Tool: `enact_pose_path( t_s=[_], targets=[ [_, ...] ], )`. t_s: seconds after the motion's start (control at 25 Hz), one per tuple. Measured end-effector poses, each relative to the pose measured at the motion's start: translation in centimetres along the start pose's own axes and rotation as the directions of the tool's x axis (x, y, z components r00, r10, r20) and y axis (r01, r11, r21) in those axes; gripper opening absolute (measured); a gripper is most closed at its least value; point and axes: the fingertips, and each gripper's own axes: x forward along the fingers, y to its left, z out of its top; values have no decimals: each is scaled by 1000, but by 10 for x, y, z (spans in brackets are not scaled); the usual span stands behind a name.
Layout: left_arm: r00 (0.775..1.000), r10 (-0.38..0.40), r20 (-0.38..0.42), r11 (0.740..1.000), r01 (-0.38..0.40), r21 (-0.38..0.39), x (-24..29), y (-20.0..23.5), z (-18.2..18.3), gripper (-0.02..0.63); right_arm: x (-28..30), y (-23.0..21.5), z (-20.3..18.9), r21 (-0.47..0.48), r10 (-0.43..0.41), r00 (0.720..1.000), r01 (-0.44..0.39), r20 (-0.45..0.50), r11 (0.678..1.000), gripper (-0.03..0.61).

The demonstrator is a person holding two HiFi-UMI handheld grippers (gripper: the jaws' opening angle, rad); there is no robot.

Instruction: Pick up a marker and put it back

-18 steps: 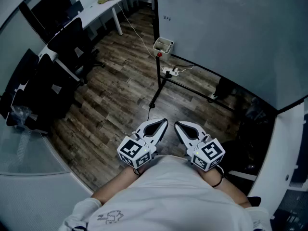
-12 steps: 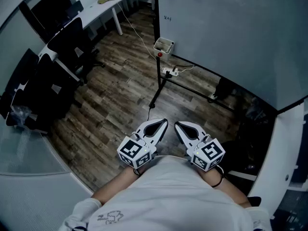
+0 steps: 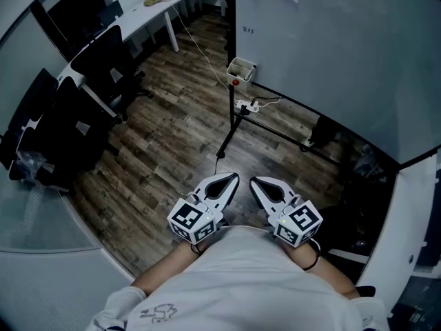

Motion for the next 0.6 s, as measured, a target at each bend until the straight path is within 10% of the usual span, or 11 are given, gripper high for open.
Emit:
enact_pose_path(
  t_s=[0.6],
  targets=[
    [1000, 1, 27, 1000, -1, -7, -8, 114, 33, 6, 113, -15, 12, 1, -11, 1000, 11, -2, 1000, 12]
  ],
)
